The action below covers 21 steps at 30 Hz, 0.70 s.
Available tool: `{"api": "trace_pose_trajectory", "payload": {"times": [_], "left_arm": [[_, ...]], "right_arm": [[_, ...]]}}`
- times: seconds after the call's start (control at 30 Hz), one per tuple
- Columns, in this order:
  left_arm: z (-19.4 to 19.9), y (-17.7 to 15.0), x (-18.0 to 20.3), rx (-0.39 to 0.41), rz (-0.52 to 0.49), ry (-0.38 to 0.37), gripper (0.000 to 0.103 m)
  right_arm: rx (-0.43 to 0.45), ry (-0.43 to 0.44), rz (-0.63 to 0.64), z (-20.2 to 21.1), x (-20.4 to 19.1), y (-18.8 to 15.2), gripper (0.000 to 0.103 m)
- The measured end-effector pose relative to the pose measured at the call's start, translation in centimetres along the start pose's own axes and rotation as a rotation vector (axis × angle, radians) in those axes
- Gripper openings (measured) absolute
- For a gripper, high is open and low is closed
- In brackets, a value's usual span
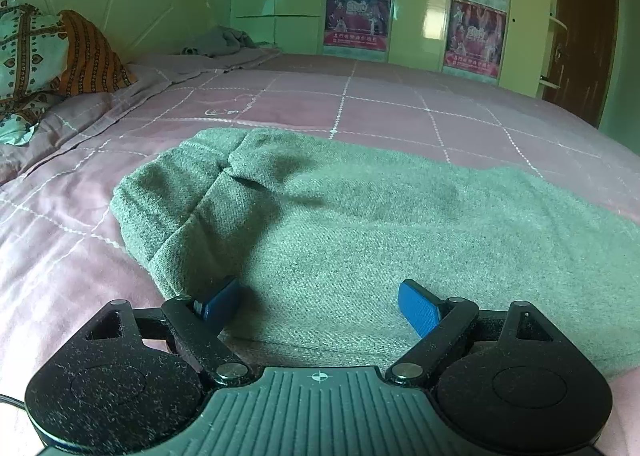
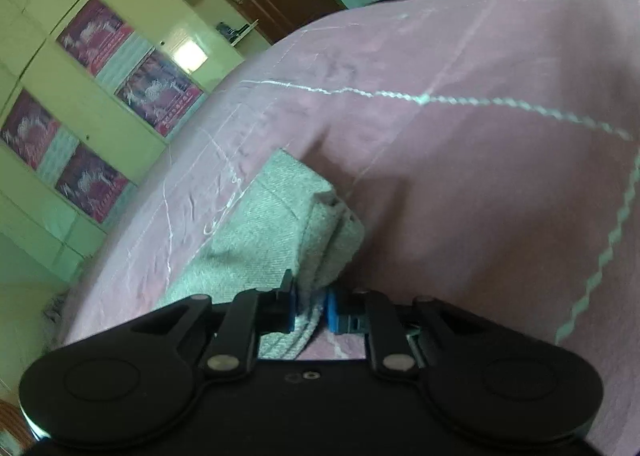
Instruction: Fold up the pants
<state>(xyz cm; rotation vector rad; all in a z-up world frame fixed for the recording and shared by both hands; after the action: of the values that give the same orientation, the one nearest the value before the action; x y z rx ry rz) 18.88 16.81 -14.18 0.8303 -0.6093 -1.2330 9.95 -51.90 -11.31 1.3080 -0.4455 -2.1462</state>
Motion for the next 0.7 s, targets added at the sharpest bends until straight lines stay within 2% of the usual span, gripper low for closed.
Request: {"api": "trace_pose_trajectory", "payload": {"times": [0.17, 0.27, 0.33, 0.47, 0.57, 0.7], "left_arm": [[0.0, -0.1, 0.0, 0.001, 0.0, -0.002, 0.086], [0.0, -0.1, 0.0, 0.002, -0.002, -0.001, 0.086], [0.0, 0.0, 0.0, 0.003, -0.004, 0.001, 0.086], [0.3, 0.1, 0.1, 0.011, -0.01, 0.004, 0.086], [1.4, 0.5, -0.1, 0.05, 0.005, -0.003, 0.086], [2.4, 1.1, -1.1, 0.108, 0.028, 0.04, 0.086]], "right_arm": [[-0.018, -0.012, 0.039, 0.2, -0.3, -0.1, 0.017], [0.049, -0.019, 0.07, 0.4, -1.5, 0.2, 0.014], [0.019, -0.054, 0.018, -0.7, -0.7, 0.1, 0.014], [0.006, -0.07, 0.076, -0.5, -1.1, -0.1, 0.015], [-0.007, -0.06, 0.031, -0.5, -0.7, 0.1, 0.015], [-0.015, -0.124, 0.087, -1.0, -2.8, 0.5, 0.018]]}}
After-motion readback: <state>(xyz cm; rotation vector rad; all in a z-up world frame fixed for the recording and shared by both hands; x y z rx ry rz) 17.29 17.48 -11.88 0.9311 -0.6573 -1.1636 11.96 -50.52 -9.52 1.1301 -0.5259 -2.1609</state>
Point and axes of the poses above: each gripper's, at about its wrist camera, not at the fingertips, and z roughly against the way its jaws point, x to its right, y to its top, the point moved 3 cm from there along -z, roughly the way its jaws point, and after that the axes turned 5 degrees about y, right-handed, at the moved point
